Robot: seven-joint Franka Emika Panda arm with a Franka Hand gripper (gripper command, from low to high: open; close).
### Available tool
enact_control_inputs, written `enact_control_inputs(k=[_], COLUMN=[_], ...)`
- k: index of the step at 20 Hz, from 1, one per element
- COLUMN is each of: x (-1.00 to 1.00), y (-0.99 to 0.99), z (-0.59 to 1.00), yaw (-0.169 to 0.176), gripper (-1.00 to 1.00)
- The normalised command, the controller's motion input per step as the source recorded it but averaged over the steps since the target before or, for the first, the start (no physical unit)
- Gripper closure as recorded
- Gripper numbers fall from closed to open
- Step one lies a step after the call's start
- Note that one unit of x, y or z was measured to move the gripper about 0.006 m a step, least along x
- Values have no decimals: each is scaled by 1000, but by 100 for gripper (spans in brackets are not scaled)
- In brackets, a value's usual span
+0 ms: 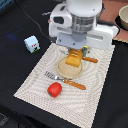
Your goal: Interact with the objects in diverse but meaningful ways.
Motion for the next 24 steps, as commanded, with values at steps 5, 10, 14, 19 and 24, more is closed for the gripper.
enact_control_inputs(k=[5,10,14,19,24], x=[-999,-1000,-988,-956,-835], y=[-4,-54,-128,-199,-360], z=[5,0,-39,-153,-407], yaw=[-9,-19,-66,-46,0], gripper=[100,100,100,100,100])
